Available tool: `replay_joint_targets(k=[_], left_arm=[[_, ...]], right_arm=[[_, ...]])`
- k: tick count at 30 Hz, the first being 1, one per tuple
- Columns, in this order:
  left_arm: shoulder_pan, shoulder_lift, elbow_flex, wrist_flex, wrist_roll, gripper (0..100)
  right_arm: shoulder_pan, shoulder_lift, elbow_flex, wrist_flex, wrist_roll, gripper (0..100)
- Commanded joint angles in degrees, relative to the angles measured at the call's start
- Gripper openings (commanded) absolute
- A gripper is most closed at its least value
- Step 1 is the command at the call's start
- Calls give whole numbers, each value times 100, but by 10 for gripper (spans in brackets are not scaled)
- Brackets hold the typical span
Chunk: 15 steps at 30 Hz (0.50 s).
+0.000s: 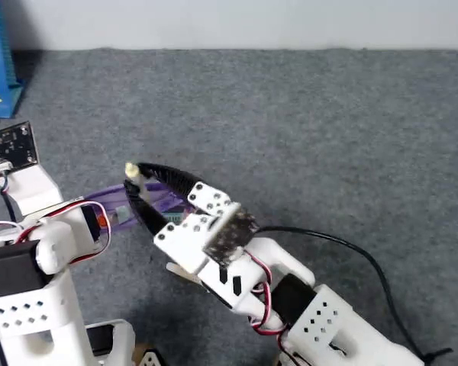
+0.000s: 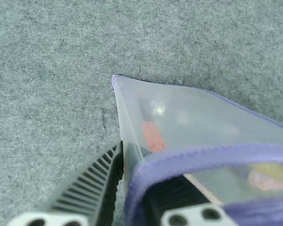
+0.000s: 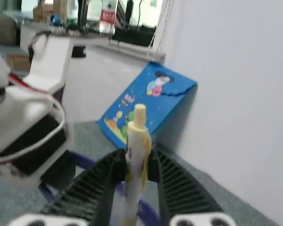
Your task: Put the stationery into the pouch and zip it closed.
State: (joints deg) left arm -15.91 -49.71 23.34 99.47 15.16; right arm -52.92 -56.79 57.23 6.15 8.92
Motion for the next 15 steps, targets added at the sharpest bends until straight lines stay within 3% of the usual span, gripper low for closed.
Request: replay_joint_targets(k=[1,4,11,15], left_arm=[[18,-18,-22,105,53,12],[-9,-18,-48,97,53,12],[-62,-18,-286,97,53,12],[-554,0,-514,97,35,12]], right_arm=[[-84,-479,-79,796,88,246],[-66,-989,-431,1604,53,302],[303,-1446,-1653,4189,-607,201],[681,-1095,-1855,5464,-914,180]])
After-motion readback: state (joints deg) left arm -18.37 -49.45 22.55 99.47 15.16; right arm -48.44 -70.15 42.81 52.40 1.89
